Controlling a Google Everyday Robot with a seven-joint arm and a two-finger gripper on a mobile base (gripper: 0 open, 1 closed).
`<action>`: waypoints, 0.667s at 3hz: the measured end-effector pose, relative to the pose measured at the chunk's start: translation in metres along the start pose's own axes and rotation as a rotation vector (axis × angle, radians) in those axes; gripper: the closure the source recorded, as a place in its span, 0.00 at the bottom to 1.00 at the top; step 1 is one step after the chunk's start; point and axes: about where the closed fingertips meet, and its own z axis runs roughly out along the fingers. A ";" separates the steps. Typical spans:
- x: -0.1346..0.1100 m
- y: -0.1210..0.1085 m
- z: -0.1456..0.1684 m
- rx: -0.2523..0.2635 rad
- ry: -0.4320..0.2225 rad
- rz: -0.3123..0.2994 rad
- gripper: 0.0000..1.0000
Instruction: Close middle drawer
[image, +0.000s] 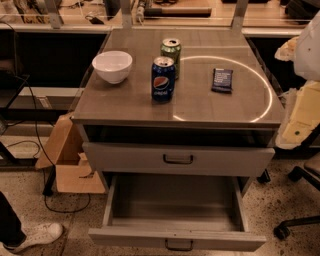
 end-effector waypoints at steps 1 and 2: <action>0.000 0.000 0.000 0.000 0.000 0.000 0.00; 0.000 0.000 0.000 0.000 0.000 0.000 0.13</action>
Offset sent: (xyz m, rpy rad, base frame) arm 0.0000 0.0000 0.0000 0.0000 0.0000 0.0000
